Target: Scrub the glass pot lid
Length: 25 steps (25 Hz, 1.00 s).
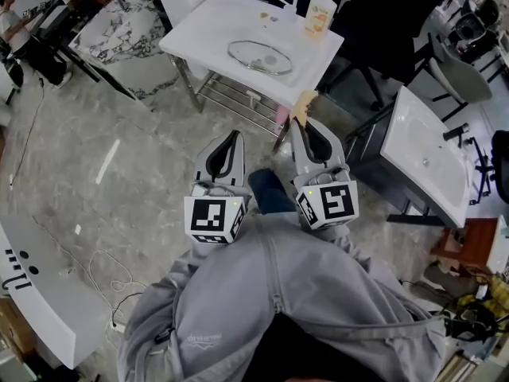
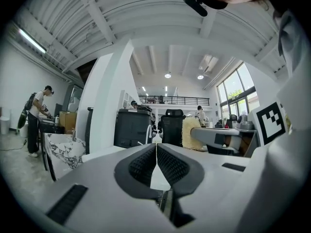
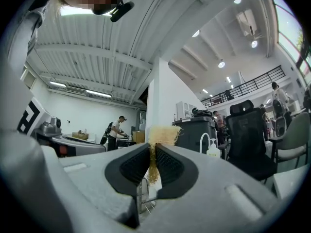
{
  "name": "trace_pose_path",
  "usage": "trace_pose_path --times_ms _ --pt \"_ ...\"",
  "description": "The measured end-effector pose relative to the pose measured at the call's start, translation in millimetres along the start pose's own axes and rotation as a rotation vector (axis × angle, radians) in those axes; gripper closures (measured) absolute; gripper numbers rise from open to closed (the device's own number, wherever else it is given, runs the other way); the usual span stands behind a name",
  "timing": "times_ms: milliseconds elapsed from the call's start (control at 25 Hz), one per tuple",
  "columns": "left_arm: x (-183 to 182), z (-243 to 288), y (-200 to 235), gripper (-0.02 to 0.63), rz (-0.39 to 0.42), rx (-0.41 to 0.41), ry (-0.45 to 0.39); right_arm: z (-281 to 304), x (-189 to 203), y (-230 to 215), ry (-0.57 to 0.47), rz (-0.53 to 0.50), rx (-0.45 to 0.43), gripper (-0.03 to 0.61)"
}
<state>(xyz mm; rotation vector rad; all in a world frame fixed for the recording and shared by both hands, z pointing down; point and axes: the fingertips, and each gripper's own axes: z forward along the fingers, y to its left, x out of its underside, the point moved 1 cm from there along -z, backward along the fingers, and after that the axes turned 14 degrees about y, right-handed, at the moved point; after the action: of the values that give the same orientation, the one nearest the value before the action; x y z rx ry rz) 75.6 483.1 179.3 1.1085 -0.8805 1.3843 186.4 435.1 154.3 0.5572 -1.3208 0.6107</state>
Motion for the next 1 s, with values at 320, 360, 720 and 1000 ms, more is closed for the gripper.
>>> trace_pose_path --times_ms 320,360,720,1000 --pt "-3.4 21.9 32.9 0.604 -0.001 -0.037 -0.02 43.2 -3.5 0.8 -0.027 -0.032 -0.048 0.549" --pt "-4.5 28.6 37.3 0.604 0.001 -0.037 -0.022 50.8 -3.9 -1.3 -0.027 -0.033 -0.049 0.549" --pt "-34.8 124.5 86.9 0.604 -0.003 0.02 0.008 156.3 -12.1 -46.5 -0.01 -0.02 -0.029 0.549" --pt "-67.2 201.1 140.3 0.604 0.016 0.01 0.02 250.7 -21.9 -88.8 0.015 -0.029 -0.001 0.549"
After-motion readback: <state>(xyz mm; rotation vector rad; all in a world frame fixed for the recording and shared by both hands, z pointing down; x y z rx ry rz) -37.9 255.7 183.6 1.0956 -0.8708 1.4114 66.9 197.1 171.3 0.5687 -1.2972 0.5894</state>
